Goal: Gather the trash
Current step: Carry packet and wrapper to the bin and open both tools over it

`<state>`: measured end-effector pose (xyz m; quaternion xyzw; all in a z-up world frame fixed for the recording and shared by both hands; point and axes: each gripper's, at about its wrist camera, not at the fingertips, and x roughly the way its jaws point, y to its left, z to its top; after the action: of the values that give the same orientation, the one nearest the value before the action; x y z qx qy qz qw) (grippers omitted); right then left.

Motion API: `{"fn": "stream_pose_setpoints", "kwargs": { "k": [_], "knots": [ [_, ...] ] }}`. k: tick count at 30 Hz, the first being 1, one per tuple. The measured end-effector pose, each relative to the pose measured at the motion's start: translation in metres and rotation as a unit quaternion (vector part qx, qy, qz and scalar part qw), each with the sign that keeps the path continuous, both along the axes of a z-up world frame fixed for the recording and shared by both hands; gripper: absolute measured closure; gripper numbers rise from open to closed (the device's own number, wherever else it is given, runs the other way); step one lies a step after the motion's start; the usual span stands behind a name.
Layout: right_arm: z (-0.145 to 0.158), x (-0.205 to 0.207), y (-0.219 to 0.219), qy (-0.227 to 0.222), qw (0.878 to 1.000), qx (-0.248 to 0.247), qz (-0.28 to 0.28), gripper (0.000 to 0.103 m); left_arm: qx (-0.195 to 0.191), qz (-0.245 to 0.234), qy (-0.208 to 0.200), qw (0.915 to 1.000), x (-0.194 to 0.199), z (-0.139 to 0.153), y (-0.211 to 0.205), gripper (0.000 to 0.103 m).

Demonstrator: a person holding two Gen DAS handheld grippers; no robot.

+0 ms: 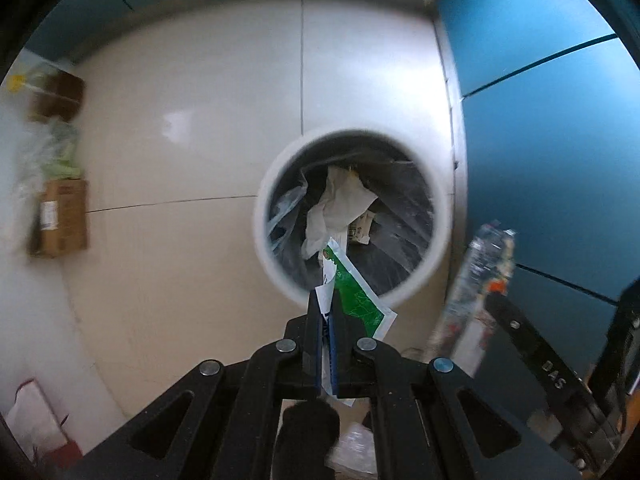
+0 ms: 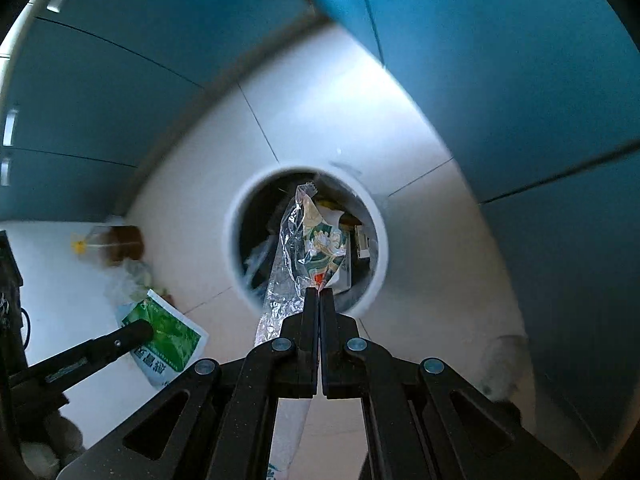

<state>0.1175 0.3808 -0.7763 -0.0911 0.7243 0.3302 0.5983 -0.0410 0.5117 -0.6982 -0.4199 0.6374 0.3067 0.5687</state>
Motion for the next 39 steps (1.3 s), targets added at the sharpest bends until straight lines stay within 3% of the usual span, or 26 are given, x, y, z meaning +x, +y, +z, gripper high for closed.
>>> {"fn": "stream_pose_setpoints", "kwargs": {
  "k": [5,10,11,12,13,14,15,16,17,20,21,23,26,33,39],
  "knots": [
    [-0.091,-0.003,0.036,-0.014,0.999,-0.017,0.041,0.103,-0.042,0.006,-0.002,0.9991,0.013,-0.085,0.015,0.098],
    [-0.133,-0.004,0.059,-0.023,0.995,-0.046,0.081,0.101,-0.059,0.013,0.007,0.9982,0.023,-0.121,0.021,0.091],
    [-0.137,-0.001,0.056,-0.027,0.995,-0.052,0.087,0.099,-0.057,0.012,0.011,0.9982,0.024,-0.122,0.022,0.082],
    [-0.138,-0.001,0.057,-0.031,0.994,-0.058,0.092,0.097,-0.053,0.010,0.011,0.9985,0.024,-0.122,0.022,0.067],
    [-0.137,0.000,0.057,-0.032,0.994,-0.058,0.091,0.086,-0.046,0.008,0.012,0.9988,0.025,-0.120,0.023,0.055],
    [-0.135,0.001,0.055,-0.034,0.994,-0.056,0.088,0.068,-0.040,0.007,0.013,0.9991,0.025,-0.118,0.023,0.034],
    [-0.132,0.004,0.052,-0.037,0.994,-0.056,0.086,0.059,-0.034,0.006,0.013,0.9993,0.025,-0.114,0.023,0.027],
    [-0.128,0.006,0.050,-0.042,0.994,-0.056,0.085,0.048,-0.026,0.004,0.014,0.9996,0.024,-0.111,0.023,0.026],
    [-0.124,0.008,0.046,-0.047,0.994,-0.055,0.083,0.045,-0.020,0.003,0.018,0.9996,0.022,-0.108,0.023,0.024],
    [-0.108,0.015,0.036,-0.058,0.993,-0.058,0.087,0.040,-0.003,-0.002,0.027,0.9996,0.017,-0.099,0.021,0.004],
    [-0.102,0.015,0.034,-0.063,0.992,-0.059,0.089,0.036,0.006,-0.004,0.029,0.9995,0.014,-0.095,0.020,0.004],
    [-0.091,0.014,0.030,-0.083,0.990,-0.060,0.099,0.017,0.030,-0.012,0.039,0.9987,0.011,-0.085,0.015,0.003],
    [-0.076,0.010,0.027,-0.109,0.985,-0.063,0.117,0.003,0.074,-0.024,0.045,0.9960,0.005,-0.070,0.007,0.003],
    [-0.031,-0.010,0.014,-0.147,0.975,-0.071,0.149,0.000,0.124,-0.034,0.053,0.9902,-0.013,-0.010,-0.017,0.004],
    [0.046,-0.018,-0.014,-0.159,0.974,-0.067,0.147,0.000,0.142,-0.031,0.040,0.9886,-0.022,0.068,-0.042,0.003]
  ]
}}
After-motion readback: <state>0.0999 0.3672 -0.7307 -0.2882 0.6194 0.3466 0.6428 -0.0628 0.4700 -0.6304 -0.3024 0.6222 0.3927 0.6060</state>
